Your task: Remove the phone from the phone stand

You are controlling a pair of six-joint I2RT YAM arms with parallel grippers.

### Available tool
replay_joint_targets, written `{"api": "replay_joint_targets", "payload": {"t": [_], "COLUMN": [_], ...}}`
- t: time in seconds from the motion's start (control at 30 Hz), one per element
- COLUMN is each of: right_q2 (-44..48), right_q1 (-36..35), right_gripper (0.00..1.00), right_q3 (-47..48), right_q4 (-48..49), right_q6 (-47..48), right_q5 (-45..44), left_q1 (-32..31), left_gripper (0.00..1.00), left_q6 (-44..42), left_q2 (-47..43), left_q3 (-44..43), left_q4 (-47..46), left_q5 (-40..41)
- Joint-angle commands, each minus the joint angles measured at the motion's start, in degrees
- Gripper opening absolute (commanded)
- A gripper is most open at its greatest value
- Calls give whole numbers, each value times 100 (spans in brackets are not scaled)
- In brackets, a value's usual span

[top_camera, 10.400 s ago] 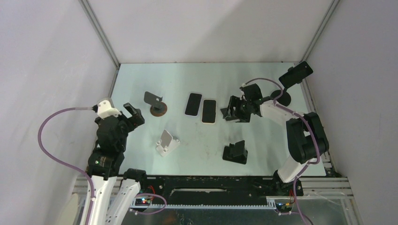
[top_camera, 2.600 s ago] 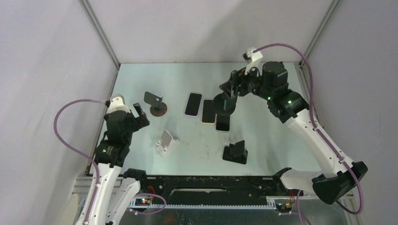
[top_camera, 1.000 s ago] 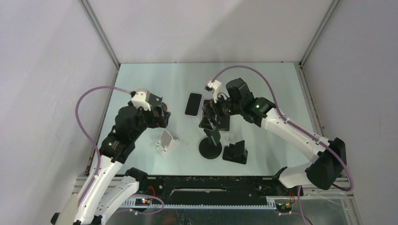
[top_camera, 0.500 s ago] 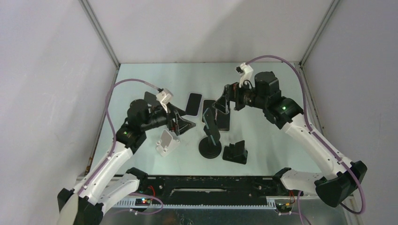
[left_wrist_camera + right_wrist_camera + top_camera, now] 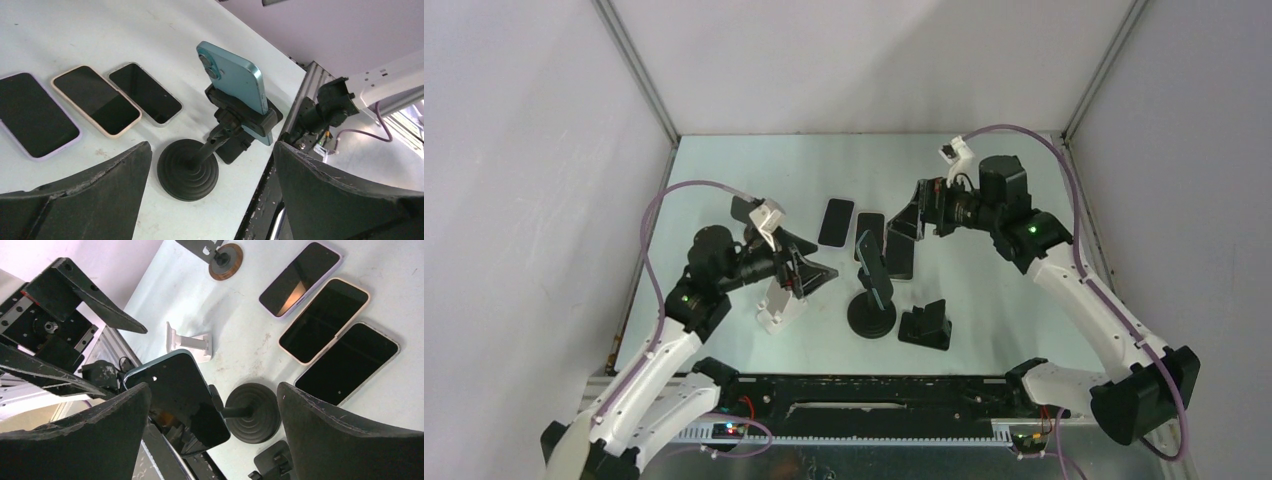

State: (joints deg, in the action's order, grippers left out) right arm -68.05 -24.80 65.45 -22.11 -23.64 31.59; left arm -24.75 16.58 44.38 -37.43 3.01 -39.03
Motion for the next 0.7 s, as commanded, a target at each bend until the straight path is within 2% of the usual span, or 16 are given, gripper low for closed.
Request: {"api": "replay_joint_targets", "payload": {"t": [0.0, 0.17, 0.3, 0.37, 0.43, 0.53, 0.67], "right_q2": [-5, 108, 123, 82, 35, -67, -112], "right_q1": [-259, -245, -146, -27, 120, 370, 552], "right_gripper": [99, 99, 100, 99, 99, 99, 99], "right_q3": [38, 39, 38, 42, 42, 39, 42], "right_q4": [6, -850, -1697, -2134, -2483, -2895, -3056], "right_q6": [-73, -291, -794, -1104, -1305, -1358, -999], "right_q5": [-698, -2107, -3354, -3676, -3734, -3726, -3657], "left_q1": [-30, -30, -30, -30, -30, -30, -30], "left_gripper": [100, 100, 100, 100, 100, 100, 100], "left_q6": [67, -9, 85, 135, 151, 201, 270], "left_q2": [-160, 4, 0, -13, 6, 105, 442], "left_q3": [-91, -227, -192, -206, -293, -624, -1204], "left_q4": [363, 786, 864, 983, 1240, 1863, 2673], "left_q5": [596, 881, 1028, 1248, 1575, 2494, 3447]}}
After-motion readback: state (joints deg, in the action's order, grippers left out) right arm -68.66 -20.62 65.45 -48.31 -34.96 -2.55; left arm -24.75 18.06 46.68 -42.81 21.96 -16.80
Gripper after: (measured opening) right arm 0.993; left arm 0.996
